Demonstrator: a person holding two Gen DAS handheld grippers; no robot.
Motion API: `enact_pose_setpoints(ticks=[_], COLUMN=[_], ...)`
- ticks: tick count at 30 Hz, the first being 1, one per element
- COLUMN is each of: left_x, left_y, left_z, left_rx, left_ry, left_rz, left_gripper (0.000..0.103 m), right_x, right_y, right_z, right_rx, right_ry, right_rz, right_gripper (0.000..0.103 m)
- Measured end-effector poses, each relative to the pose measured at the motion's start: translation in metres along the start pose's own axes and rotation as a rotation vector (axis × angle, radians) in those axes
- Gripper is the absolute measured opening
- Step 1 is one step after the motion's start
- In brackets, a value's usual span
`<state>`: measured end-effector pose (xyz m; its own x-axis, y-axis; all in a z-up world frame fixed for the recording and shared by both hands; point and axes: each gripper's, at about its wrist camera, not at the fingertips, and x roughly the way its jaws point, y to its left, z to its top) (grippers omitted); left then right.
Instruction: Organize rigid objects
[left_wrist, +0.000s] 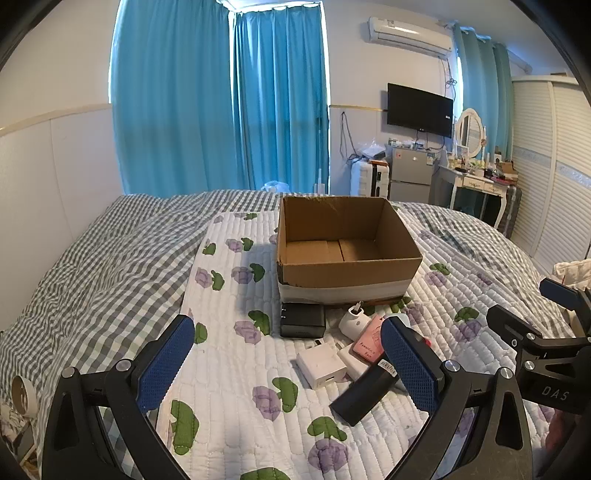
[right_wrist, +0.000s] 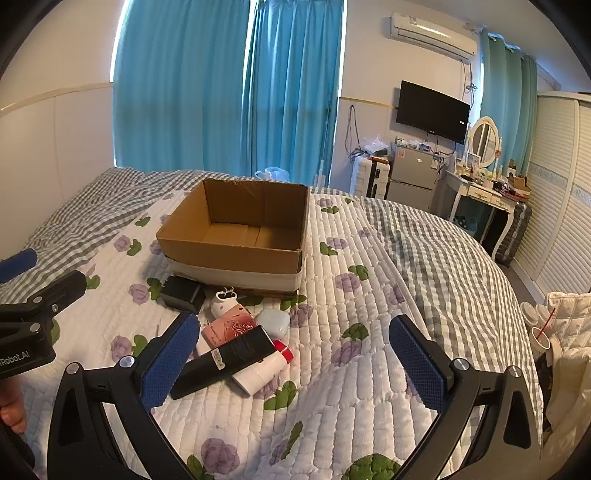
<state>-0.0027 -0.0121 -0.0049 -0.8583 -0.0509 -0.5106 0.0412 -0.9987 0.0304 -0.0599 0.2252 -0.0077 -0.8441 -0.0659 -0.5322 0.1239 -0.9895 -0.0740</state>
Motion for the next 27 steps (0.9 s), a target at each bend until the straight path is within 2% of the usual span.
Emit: enact_pose_setpoints(ticks=[27], left_x=[0.0012], left_y=[-0.0024], left_z=[-0.0016], left_rx=[0.014], left_ry=[-0.005], left_rz=[0.006], left_gripper=[0.103], right_x=[0.0013], right_y=[0.0007], right_z=[0.0004], right_rx=[-0.004], right_ry=[0.011], right_rz=[0.002], right_gripper=[0.103])
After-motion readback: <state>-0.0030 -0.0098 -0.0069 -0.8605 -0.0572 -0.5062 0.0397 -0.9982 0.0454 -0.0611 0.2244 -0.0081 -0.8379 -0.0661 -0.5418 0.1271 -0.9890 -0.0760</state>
